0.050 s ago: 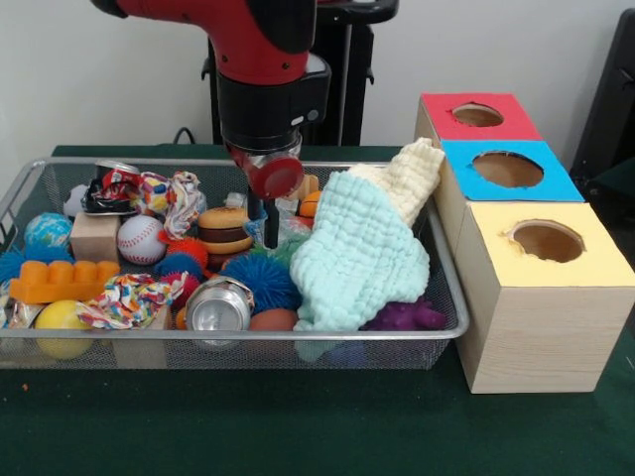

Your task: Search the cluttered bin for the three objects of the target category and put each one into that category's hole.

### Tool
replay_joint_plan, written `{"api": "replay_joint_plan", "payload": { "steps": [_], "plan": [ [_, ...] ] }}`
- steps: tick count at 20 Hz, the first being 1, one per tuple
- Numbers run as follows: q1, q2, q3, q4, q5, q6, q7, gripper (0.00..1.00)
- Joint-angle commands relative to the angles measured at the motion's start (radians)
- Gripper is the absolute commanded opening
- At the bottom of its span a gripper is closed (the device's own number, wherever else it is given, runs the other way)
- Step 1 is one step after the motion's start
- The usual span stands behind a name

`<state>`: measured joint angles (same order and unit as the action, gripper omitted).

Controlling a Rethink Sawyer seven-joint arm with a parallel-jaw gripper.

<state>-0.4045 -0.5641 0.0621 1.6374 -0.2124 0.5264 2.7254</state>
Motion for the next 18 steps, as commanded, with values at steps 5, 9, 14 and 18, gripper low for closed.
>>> {"api": "replay_joint_plan", "payload": {
  "steps": [5, 9, 14, 18],
  "plan": [
    [0.028, -0.080, -0.049, -0.107, -0.181, 0.068, -0.169, 1.00],
    [0.065, -0.131, -0.084, -0.097, -0.273, 0.017, -0.155, 1.00],
    [-0.052, -0.177, 0.067, 0.009, -0.151, 0.070, -0.175, 1.00],
    [-0.211, -0.165, 0.279, 0.110, 0.026, 0.086, -0.193, 1.00]
  ]
}}
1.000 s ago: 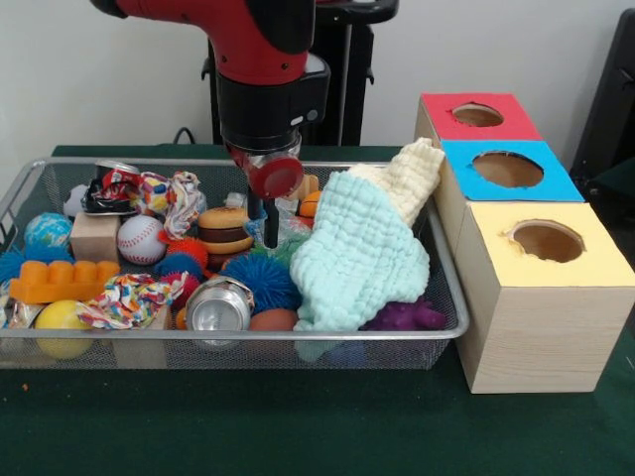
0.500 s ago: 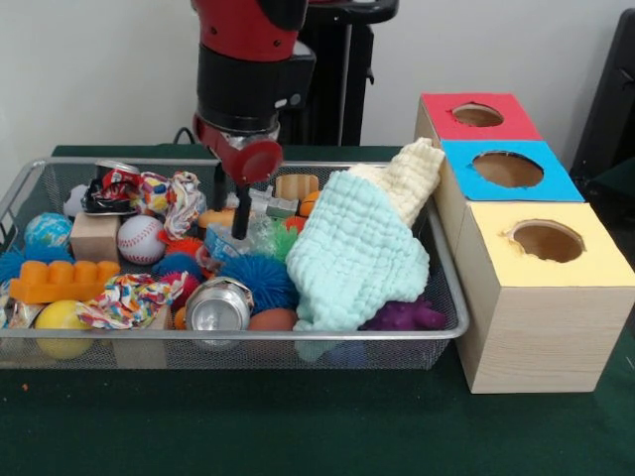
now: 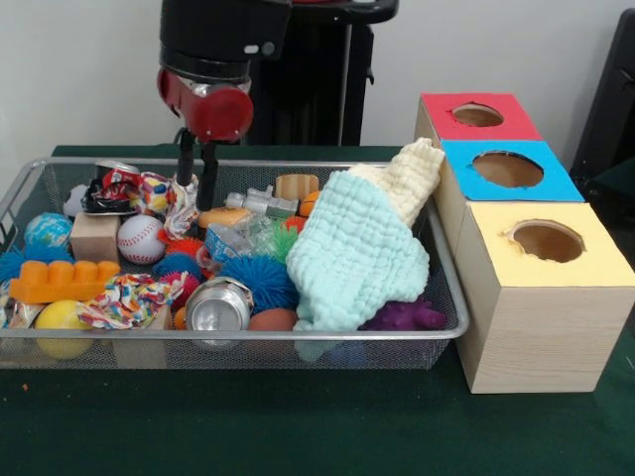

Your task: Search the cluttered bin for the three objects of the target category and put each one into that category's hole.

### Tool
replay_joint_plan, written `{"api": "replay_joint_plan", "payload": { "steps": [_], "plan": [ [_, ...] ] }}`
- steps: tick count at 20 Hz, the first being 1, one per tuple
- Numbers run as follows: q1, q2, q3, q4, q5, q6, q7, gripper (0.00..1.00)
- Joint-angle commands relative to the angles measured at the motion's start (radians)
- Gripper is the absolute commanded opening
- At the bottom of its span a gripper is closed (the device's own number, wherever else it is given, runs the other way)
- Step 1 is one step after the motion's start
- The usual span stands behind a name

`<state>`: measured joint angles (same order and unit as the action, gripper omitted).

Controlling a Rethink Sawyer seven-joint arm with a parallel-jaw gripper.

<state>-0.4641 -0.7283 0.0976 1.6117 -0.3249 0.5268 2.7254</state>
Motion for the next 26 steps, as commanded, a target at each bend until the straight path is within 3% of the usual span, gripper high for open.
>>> {"api": "replay_joint_plan", "payload": {
  "steps": [1, 3, 12, 19, 26],
  "plan": [
    [-0.175, 0.006, 0.275, 0.151, 0.167, 0.088, -0.188, 1.00],
    [-0.216, 0.020, 0.330, 0.176, 0.216, 0.092, -0.178, 1.00],
    [-0.286, 0.169, 0.393, 0.161, 0.283, 0.090, -0.124, 1.00],
    [-0.292, 0.227, 0.404, 0.155, 0.263, 0.034, -0.092, 1.00],
    [-0.233, 0.235, 0.377, 0.170, 0.294, 0.018, 0.023, 1.00]
  ]
}}
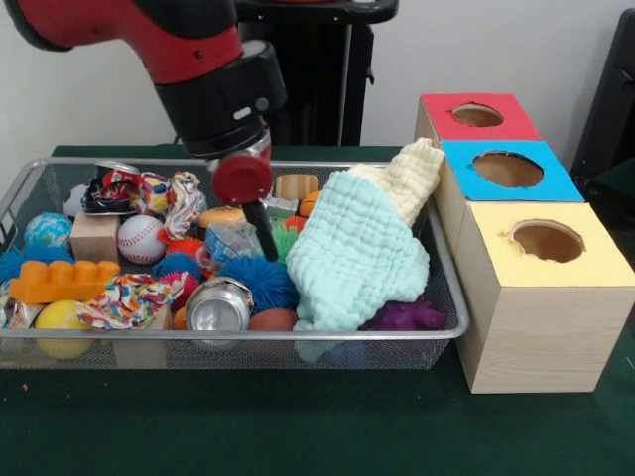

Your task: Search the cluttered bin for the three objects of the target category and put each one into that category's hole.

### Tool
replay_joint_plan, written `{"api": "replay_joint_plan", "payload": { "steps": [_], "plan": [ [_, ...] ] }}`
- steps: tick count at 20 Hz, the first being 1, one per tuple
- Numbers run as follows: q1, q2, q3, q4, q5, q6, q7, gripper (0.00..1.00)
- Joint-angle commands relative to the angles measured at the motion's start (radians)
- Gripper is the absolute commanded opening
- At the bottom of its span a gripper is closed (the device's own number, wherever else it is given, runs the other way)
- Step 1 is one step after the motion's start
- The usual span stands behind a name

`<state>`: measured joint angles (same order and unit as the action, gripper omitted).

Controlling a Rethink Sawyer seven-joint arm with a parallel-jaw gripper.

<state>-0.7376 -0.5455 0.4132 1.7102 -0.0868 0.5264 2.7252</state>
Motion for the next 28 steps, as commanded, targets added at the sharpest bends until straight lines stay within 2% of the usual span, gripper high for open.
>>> {"api": "replay_joint_plan", "payload": {
  "steps": [1, 5, 9, 12, 16, 19, 23, 28],
  "plan": [
    [0.037, 0.051, 0.066, 0.078, 0.070, 0.031, 0.029, 1.00],
    [0.053, 0.038, 0.066, 0.085, 0.109, 0.078, 0.042, 1.00],
    [0.063, 0.084, 0.044, 0.033, 0.114, 0.112, 0.001, 1.00],
    [0.087, 0.148, 0.008, -0.010, 0.086, 0.107, -0.026, 1.00],
    [0.135, 0.313, -0.088, -0.155, -0.008, 0.067, -0.083, 1.00],
    [0.139, 0.409, -0.102, -0.226, -0.020, 0.069, -0.119, 1.00],
    [0.133, 0.476, -0.079, -0.271, -0.005, 0.122, -0.149, 1.00],
    [0.141, 0.486, -0.071, -0.295, -0.034, 0.129, -0.153, 1.00]
  ]
}}
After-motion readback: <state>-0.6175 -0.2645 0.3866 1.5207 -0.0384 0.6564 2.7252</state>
